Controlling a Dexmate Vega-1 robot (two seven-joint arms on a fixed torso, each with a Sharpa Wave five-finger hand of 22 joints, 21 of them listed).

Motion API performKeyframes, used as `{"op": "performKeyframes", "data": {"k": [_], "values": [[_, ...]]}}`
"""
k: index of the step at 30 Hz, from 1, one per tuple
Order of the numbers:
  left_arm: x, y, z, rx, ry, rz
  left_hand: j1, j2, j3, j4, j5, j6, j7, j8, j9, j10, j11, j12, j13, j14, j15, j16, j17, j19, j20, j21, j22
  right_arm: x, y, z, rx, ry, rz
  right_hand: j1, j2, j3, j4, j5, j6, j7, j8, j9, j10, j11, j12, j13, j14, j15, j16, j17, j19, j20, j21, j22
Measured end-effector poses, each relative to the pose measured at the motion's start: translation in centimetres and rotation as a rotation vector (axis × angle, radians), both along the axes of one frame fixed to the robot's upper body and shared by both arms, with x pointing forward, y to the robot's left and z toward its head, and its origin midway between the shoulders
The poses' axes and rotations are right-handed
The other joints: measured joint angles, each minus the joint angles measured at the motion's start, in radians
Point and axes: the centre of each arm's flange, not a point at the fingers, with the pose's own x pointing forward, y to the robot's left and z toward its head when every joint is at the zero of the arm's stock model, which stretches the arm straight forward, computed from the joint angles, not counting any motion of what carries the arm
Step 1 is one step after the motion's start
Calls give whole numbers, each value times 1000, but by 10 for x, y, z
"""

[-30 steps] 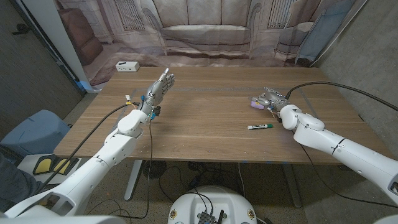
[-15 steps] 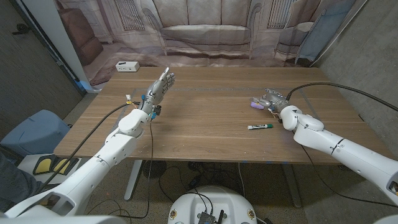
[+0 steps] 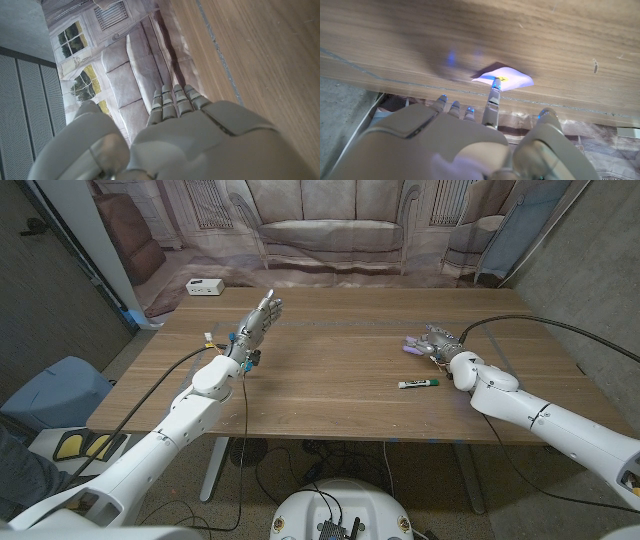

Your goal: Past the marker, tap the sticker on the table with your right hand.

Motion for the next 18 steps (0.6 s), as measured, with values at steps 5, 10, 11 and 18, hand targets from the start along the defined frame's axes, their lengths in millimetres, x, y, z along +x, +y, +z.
{"op": "performKeyframes", "data": {"k": [5, 10, 11, 18], "values": [[1, 0, 0, -1, 2, 1, 0, 0, 0, 0, 0, 0, 0, 0, 0, 0, 0, 0, 0, 0, 0, 0, 0, 0, 0, 0, 0, 1, 1, -2, -8, 1, -2, 0, 0, 0, 0, 0, 11, -11, 0, 0, 0, 0, 0, 0, 0, 0, 4, 0, 0, 0, 0, 0], [1, 0, 0, -2, 4, 2, 0, 0, 0, 0, 0, 0, 0, 0, 5, 0, 0, 0, 0, 0, 0, 0, 0, 0, 0, 0, 0, 1, 1, -3, -23, 2, -12, 5, 5, 4, -4, 0, 16, -16, -1, 0, 0, 0, 0, 0, 0, 0, 4, 0, 0, 0, 0, 0], [1, 0, 0, -3, 4, 2, 0, 0, 0, 0, 0, 0, 0, 0, 5, 0, 0, 0, 0, 0, 0, 0, 0, 0, 0, 0, 0, 1, 1, -3, -25, 2, -13, 5, 5, 4, -4, 0, 16, -16, -3, 0, 0, 0, 0, 0, 0, 0, 4, 0, 0, 0, 0, 0], [1, 1, -2, -6, 7, 4, -4, 4, 0, 0, 0, 0, 0, 0, 5, 0, 0, 0, 0, 0, 0, 0, 0, 0, 0, 0, 0, 2, 4, -5, -96, 11, -46, 5, 5, 4, -4, 0, 27, -16, -1, 0, 4, -4, 0, 0, 0, 0, 4, 0, 0, 0, 0, 0]]}}
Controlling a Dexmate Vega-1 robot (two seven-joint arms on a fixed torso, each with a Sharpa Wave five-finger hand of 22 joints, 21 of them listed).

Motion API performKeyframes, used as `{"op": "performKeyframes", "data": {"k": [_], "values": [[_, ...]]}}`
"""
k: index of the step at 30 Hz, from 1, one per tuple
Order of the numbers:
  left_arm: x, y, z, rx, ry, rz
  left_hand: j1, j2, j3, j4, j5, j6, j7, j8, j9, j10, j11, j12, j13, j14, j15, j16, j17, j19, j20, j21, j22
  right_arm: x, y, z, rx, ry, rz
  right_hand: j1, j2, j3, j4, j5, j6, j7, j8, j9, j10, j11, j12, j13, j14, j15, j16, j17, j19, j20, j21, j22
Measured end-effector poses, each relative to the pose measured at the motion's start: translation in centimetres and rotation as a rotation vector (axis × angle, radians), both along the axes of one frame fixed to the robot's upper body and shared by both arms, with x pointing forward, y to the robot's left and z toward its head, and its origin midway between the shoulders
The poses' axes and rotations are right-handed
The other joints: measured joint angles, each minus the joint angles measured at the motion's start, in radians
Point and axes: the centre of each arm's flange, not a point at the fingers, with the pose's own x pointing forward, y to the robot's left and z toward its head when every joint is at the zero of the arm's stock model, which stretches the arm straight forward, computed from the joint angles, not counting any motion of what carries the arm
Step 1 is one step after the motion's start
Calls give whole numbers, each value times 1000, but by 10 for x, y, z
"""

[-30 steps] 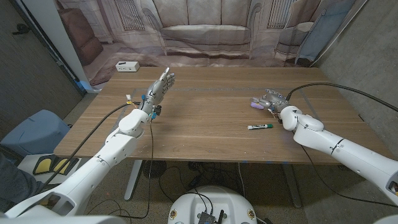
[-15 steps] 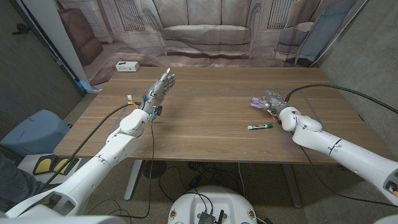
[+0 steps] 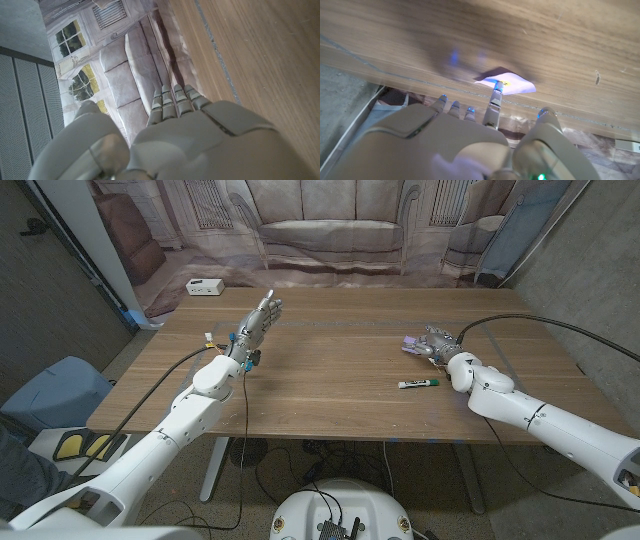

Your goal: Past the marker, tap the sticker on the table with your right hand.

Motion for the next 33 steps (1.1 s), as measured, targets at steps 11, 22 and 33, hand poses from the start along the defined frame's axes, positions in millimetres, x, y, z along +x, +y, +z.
{"op": "performKeyframes", "data": {"k": [11, 22, 33], "values": [[-2, 1, -2, -5, 1, 2, 5, 5, 3, -3, 0, 0, 0, 0, 0, 0, 0, 0, 0, 0, 0, 0, 0, 0, 0, 0, 0, 0, 2, -3, -74, 21, -35, -1, -1, 0, 0, 0, 22, -18, 4, 0, 11, -6, 0, -5, 0, 0, 0, 0, 0, 0, 0, 0], [-4, 2, -4, -5, 2, 2, 5, 5, 3, -3, 0, 0, 0, 0, 0, 0, 0, 0, 0, 0, 0, 0, 0, 0, 0, 0, 0, 0, 6, -7, -129, 43, -53, -15, -4, -4, 4, 0, 38, -34, 12, 0, 24, -5, 6, -5, 0, 0, 4, 0, 0, 0, 0, 0], [-6, 3, -4, -5, 1, 3, 5, 5, 3, -3, 0, 0, 0, 0, 0, 0, 0, 0, 0, 0, 0, 0, 0, 0, 0, 0, 0, 1, 10, -12, -148, 59, -54, -16, -6, -4, 4, 0, 38, -34, 11, 0, 29, -10, 6, -5, 0, 0, 4, 0, 0, 0, 0, 0]]}}
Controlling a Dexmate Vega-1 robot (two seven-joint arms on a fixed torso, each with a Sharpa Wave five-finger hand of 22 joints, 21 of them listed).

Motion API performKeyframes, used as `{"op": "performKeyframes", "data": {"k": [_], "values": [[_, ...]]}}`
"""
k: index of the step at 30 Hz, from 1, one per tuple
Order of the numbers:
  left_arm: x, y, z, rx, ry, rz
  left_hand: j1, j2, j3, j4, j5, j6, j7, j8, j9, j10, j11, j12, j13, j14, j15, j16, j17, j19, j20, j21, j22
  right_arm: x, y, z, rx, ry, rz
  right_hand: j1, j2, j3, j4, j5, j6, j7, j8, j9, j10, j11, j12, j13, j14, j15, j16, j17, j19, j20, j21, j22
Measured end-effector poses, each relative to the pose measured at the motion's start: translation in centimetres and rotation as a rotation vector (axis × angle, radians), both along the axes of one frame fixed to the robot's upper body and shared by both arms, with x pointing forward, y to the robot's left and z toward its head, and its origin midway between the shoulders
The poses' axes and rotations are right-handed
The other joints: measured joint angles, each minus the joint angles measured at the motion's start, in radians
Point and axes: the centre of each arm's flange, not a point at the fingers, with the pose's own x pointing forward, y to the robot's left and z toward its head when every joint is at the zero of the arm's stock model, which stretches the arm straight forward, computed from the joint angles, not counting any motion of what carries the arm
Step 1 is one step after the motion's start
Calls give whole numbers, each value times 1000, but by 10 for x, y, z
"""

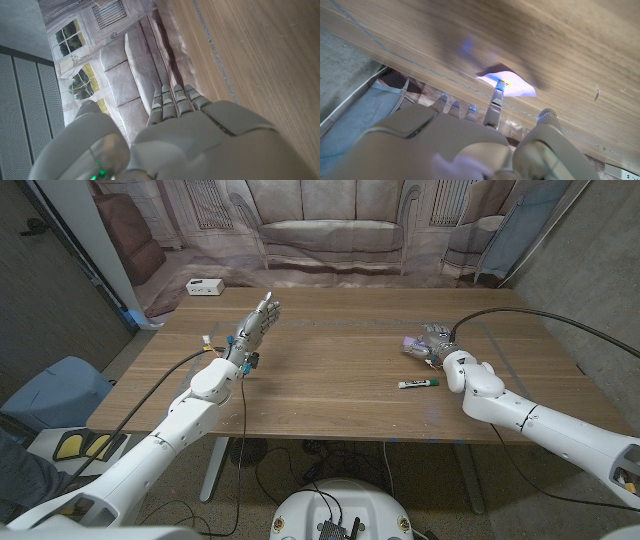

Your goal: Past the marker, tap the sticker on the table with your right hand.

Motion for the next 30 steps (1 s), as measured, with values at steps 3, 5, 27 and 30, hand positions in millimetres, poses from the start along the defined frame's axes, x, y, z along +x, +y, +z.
{"op": "performKeyframes", "data": {"k": [3, 5, 27, 30], "values": [[-1, 0, -1, 2, -1, -1, 0, 0, 0, 0, 0, 0, 0, 0, 0, 0, 0, 0, 0, 0, 0, 0, 0, 0, 0, 0, 0, 0, 0, -1, -11, 7, -8, 0, 0, 0, 0, 0, 0, 0, -2, 0, 0, 0, 0, 0, 0, 0, 0, 0, 0, 0, 0, 0], [-2, 0, -1, 2, -1, -1, 0, 0, 3, -3, 0, 0, 0, 0, 0, 0, 0, 0, 0, 0, 0, 0, 0, 0, 0, 0, 0, 0, 0, -1, -14, 8, -10, 0, 0, 0, 0, 0, 0, 0, -3, 0, 0, 0, 0, 0, 0, 0, 0, 0, 0, 0, 0, 0], [-3, 1, -4, 1, -2, -4, 0, 0, 1, -7, 0, 0, 0, 0, 0, 0, 0, 0, 0, 0, 0, 0, 0, 0, 0, 0, 0, -6, 1, 6, -2, -28, -12, -4, 4, 0, 0, 0, 9, 2, -10, 1, 7, 4, -6, 0, 0, 0, 0, 0, -2, -2, 0, 0], [-4, 1, -4, 1, -4, -5, 0, 0, 1, -7, 0, 0, 0, 0, 0, 0, 0, 0, 0, 0, 0, 0, 0, 0, 0, 0, 0, -7, 1, 7, -1, -34, -11, -4, 4, 0, 0, 0, 11, 3, -10, 1, 7, 4, -6, 0, 0, 0, 0, 0, -2, -2, 0, 0]]}}
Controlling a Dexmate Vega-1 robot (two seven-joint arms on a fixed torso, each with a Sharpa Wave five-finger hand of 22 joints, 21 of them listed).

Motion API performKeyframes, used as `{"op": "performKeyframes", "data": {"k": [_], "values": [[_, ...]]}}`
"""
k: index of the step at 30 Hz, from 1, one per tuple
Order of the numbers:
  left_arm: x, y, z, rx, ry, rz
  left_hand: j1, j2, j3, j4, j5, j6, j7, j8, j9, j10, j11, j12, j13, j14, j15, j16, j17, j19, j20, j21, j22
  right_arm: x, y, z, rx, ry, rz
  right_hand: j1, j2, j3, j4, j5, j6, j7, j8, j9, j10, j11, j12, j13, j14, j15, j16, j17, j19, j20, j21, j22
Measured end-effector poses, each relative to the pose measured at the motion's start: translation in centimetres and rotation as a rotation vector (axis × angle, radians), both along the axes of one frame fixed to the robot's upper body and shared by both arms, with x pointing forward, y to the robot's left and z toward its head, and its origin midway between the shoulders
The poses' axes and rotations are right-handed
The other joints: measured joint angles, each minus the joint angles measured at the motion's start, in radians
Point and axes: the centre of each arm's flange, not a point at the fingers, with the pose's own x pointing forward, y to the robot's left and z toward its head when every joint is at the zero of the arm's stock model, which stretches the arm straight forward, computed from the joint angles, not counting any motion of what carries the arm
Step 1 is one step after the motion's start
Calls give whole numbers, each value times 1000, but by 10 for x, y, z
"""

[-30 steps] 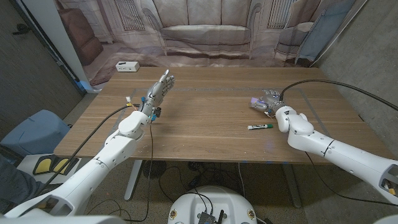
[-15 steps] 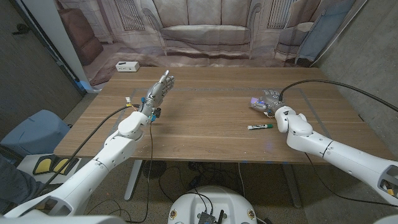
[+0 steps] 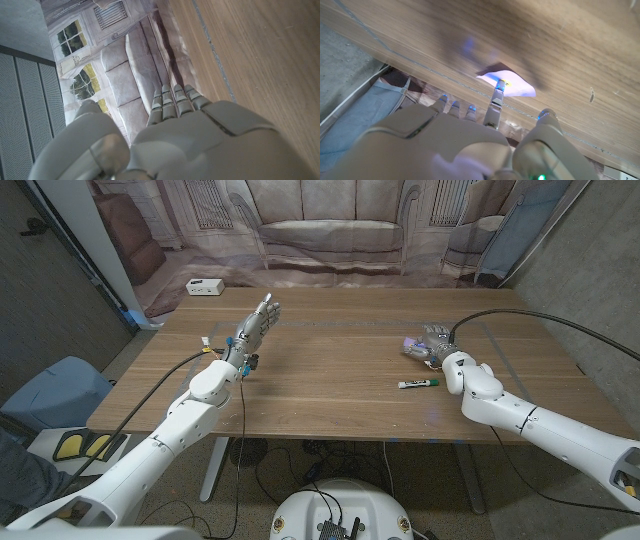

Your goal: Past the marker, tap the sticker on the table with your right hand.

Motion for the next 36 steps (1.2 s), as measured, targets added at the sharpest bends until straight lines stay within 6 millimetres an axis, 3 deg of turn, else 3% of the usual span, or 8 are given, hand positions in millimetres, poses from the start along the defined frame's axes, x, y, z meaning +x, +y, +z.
{"op": "performKeyframes", "data": {"k": [5, 10, 28, 36], "values": [[0, 0, 0, 0, -1, -1, 0, 0, 0, 0, 0, 0, 0, 0, 0, 0, 0, 0, 0, 0, 0, 0, 0, 0, 0, 0, 0, -3, 0, 3, 2, -16, 0, 0, 0, 4, 4, 0, 5, -1, -17, 1, 0, 0, 0, 0, 0, 0, 0, -5, 0, 0, 0, 0], [0, 0, 0, -1, -1, -2, 0, 0, -3, -2, 0, 0, 0, 0, 0, 0, 0, 0, 0, 0, 0, 0, 0, 0, 0, 0, 0, -5, 0, 4, 5, -30, -2, 0, 0, 4, 4, 0, -33, -9, -31, 6, -6, 6, -6, 0, 0, 0, 0, -5, 0, 0, 0, 0], [-2, 0, -1, -1, -4, -4, -5, 5, -3, -2, 0, 0, 0, 0, 0, 0, 0, 0, 0, 0, 0, 0, 0, 0, 0, 0, 0, -13, 2, 11, 12, -96, -13, 0, 0, 7, 1, 0, -70, -18, -46, 2, -6, 6, -6, 0, 0, 0, 0, -5, 0, 0, 0, 0], [-3, 0, -1, -1, -7, -5, -5, 5, -3, -2, 0, 0, 0, 0, 0, 0, 0, 0, 0, 0, 0, 0, 0, 0, 0, 0, 0, -17, 3, 13, 13, -112, -12, 0, 0, 7, 1, 0, -95, -10, -54, 2, -11, 11, -13, 0, 0, 0, 0, -5, 0, 0, 0, 0]]}}
